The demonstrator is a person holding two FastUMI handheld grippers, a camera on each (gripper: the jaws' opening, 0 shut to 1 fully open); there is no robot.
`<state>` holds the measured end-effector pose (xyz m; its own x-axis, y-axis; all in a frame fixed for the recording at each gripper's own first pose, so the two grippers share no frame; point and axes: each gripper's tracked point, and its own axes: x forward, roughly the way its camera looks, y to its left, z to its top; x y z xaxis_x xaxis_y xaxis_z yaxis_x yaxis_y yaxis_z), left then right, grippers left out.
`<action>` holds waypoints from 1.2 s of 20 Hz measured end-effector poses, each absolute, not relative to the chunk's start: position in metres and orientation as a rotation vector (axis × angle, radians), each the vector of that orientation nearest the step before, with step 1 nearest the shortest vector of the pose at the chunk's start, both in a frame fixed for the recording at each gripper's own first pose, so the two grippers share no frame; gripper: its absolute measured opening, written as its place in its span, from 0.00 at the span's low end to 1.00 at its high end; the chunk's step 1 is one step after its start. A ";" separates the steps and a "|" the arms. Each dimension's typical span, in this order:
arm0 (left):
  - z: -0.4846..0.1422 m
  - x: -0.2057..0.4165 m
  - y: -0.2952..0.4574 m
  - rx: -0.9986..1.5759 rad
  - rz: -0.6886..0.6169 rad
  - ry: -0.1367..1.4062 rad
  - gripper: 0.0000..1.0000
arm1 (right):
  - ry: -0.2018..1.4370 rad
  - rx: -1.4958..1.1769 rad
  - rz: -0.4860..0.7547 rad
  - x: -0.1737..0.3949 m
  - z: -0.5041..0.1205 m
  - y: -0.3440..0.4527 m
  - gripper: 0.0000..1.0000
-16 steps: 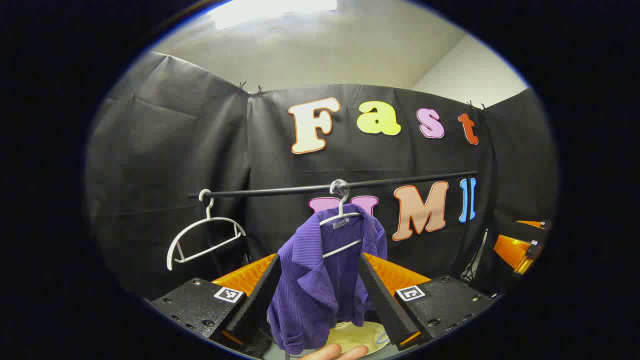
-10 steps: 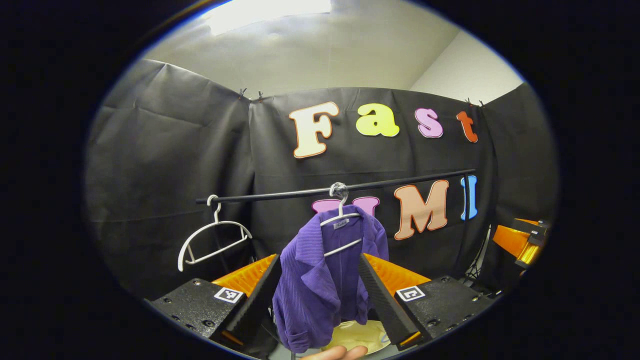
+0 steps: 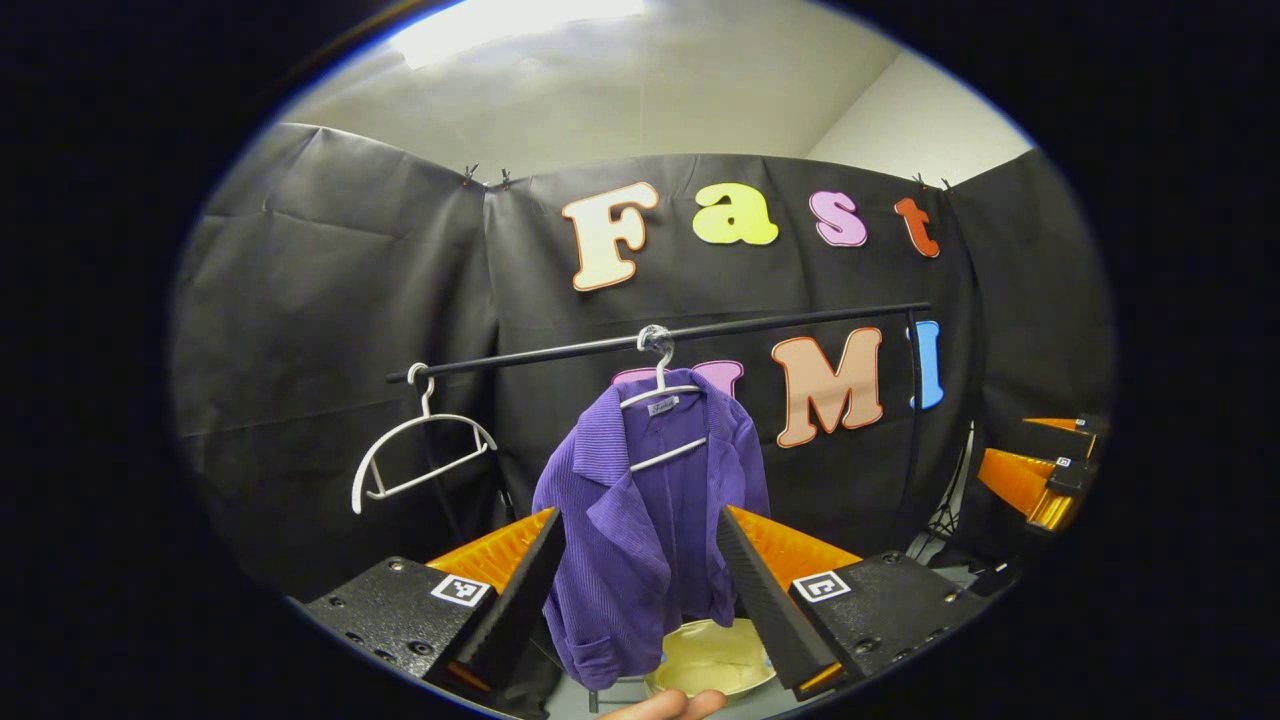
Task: Grasp the clothes on the hanger with both hands and then place them into the laundry hamper below.
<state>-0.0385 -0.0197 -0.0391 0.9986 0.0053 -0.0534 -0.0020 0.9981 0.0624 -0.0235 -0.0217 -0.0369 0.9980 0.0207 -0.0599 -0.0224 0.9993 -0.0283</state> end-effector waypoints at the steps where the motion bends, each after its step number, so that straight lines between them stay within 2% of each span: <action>1: -0.043 -0.036 -0.020 0.064 0.004 0.051 0.94 | 0.063 -0.024 0.017 -0.020 -0.041 -0.021 0.98; 12: -0.129 0.043 -0.033 0.045 -0.017 0.141 0.95 | 0.127 -0.058 0.008 0.048 -0.076 -0.002 0.99; 16: -0.152 0.068 -0.028 0.099 0.026 0.134 0.95 | 0.157 -0.023 0.015 0.072 -0.091 0.005 0.99; 20: -0.173 0.086 -0.012 0.117 0.092 0.152 0.95 | 0.195 0.004 0.074 0.101 -0.114 0.031 0.98; 24: -0.181 0.108 -0.003 0.116 0.139 0.139 1.00 | 0.254 -0.020 0.143 0.131 -0.143 0.063 0.99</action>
<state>0.1084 -0.0025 -0.1810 0.9807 0.1461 -0.1300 -0.1300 0.9836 0.1250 0.1314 0.0626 -0.1430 0.9578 0.1380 -0.2522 -0.1431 0.9897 -0.0018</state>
